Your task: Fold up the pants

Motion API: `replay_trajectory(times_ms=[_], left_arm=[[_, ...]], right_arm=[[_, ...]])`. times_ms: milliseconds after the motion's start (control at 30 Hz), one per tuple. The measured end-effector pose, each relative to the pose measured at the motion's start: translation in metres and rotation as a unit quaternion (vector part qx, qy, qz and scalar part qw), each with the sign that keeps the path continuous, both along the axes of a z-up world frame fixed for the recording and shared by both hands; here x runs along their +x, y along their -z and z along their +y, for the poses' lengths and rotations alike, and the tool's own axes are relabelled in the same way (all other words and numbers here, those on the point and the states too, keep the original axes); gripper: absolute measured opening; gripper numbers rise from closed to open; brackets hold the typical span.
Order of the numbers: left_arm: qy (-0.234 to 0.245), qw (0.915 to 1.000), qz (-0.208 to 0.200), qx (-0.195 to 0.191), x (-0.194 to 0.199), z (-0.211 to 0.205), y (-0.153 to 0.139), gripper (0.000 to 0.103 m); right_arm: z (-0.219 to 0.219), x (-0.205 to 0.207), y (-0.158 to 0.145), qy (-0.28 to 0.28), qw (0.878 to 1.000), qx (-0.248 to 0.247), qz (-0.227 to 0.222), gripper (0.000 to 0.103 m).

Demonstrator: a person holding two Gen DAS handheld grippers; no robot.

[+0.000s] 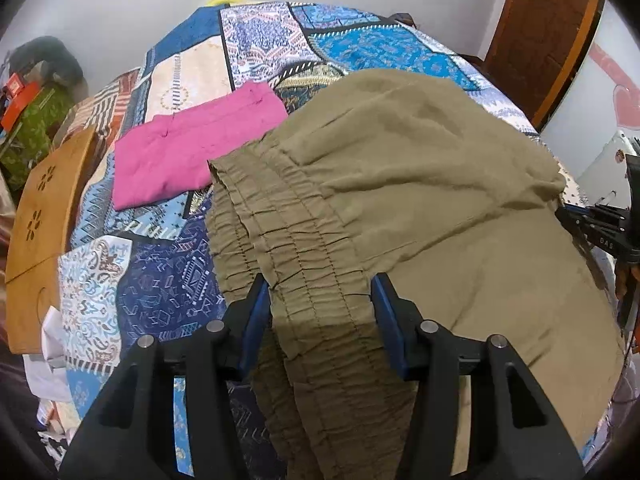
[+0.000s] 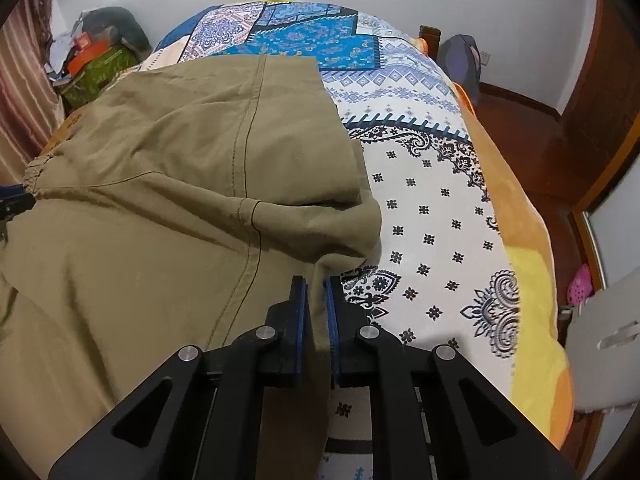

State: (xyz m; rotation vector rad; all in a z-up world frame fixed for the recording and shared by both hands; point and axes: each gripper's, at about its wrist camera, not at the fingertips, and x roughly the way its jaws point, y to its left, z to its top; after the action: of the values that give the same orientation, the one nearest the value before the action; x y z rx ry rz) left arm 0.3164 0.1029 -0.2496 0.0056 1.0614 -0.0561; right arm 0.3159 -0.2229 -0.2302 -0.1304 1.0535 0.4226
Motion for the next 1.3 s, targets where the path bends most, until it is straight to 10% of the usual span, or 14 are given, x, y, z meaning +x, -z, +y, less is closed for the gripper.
replay_trajectory(times_ms=[333, 767, 933, 1100, 1300], left_arm=[[-0.036, 0.9989, -0.026, -0.013, 0.022, 0.016, -0.031, 0.065], [-0.049, 0.9974, 0.021, -0.049, 0.060, 0.028, 0.014, 0.069], [-0.053, 0.9986, -0.001, -0.007, 0.060, 0.021, 0.013, 0.057], [-0.059, 0.9971, -0.019, 0.045, 0.056, 0.015, 0.016, 0.056], [-0.056, 0.9984, -0.003, 0.003, 0.054, 0.025, 0.012, 0.058]], right_arm=[[-0.017, 0.024, -0.044, 0.032, 0.997, 0.059, -0.033, 0.041], [0.006, 0.085, 0.006, 0.018, 0.996, 0.079, 0.033, 0.043], [0.009, 0.078, 0.005, 0.000, 0.998, 0.068, 0.014, 0.013], [0.024, 0.070, 0.009, -0.019, 0.999, -0.019, -0.026, 0.006], [0.012, 0.069, 0.007, -0.008, 0.999, -0.037, -0.018, 0.005]])
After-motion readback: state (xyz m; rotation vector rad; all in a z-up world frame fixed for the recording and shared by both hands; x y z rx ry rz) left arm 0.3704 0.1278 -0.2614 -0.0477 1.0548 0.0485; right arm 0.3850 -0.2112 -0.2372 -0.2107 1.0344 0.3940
